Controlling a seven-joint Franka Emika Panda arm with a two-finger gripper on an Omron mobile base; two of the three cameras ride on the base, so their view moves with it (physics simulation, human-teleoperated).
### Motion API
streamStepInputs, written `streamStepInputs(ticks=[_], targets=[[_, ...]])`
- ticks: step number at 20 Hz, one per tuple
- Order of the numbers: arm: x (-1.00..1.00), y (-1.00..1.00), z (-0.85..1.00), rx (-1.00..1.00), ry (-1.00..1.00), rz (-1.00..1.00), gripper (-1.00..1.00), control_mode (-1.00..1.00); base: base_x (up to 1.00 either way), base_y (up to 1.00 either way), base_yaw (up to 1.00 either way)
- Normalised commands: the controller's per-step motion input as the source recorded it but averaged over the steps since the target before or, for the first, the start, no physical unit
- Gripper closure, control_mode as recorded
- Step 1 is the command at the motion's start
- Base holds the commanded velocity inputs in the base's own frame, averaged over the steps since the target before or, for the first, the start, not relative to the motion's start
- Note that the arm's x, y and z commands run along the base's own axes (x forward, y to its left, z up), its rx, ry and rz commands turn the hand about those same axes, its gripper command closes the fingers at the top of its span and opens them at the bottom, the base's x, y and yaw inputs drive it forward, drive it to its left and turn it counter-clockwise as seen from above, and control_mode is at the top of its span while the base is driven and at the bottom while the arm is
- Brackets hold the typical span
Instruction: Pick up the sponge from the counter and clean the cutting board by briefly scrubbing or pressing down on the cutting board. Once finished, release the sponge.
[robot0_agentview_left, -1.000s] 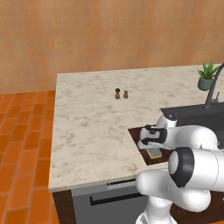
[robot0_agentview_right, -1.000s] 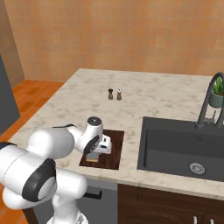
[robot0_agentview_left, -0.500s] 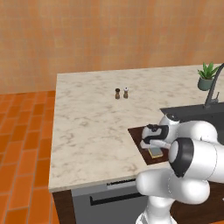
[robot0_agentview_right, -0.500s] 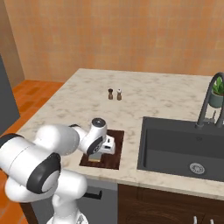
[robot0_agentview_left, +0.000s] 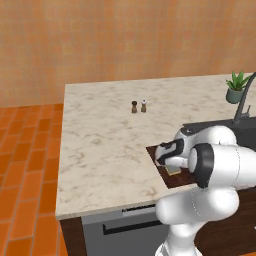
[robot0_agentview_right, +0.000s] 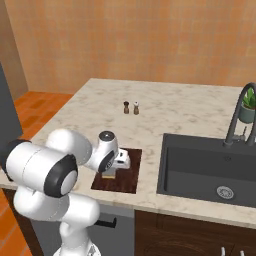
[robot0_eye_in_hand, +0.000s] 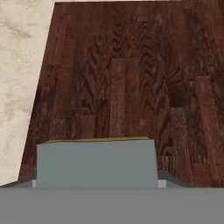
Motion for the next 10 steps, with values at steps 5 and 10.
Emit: streamStepInputs(ticks=[5,10], targets=[[0.65,0.18,0.01,-0.05,0.00,0.01,1.00,-1.00,0.00,0.00,0.00],[0.61,0.01,0.00,-0.01,0.00,0.00,1.00,-1.00,0.00,0.00,0.00]])
